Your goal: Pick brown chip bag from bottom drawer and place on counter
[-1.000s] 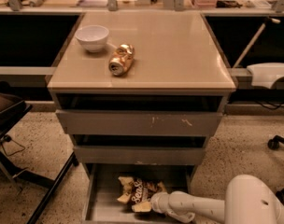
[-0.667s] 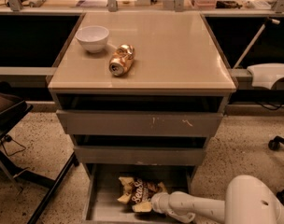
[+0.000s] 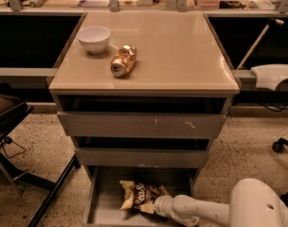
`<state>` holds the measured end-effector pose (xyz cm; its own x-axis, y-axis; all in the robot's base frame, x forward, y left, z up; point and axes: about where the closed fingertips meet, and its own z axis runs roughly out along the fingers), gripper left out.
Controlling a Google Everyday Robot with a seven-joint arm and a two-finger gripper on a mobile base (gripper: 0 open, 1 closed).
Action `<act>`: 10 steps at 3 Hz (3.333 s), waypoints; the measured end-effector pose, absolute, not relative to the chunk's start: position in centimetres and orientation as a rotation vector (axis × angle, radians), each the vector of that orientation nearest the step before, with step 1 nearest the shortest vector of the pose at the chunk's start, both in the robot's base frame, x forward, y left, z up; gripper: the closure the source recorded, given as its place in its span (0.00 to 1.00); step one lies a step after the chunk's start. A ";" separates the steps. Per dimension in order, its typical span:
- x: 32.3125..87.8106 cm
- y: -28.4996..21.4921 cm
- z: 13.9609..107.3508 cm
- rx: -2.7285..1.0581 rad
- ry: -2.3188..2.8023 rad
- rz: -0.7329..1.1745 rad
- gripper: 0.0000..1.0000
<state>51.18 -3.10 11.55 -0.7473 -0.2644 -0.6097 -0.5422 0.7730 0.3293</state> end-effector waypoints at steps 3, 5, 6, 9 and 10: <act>54.2 -5.0 22.5 -0.520 2.424 0.452 1.00; 53.7 -8.8 31.9 -0.357 2.435 0.222 1.00; 53.7 -8.8 31.9 -0.357 2.435 0.222 1.00; 39.1 -21.9 40.2 -0.118 2.680 0.047 1.00; 34.6 -22.3 43.4 -0.145 2.759 -0.024 1.00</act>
Offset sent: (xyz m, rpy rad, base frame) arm -0.0004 -0.0257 0.1376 -0.2380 -0.1268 -0.1068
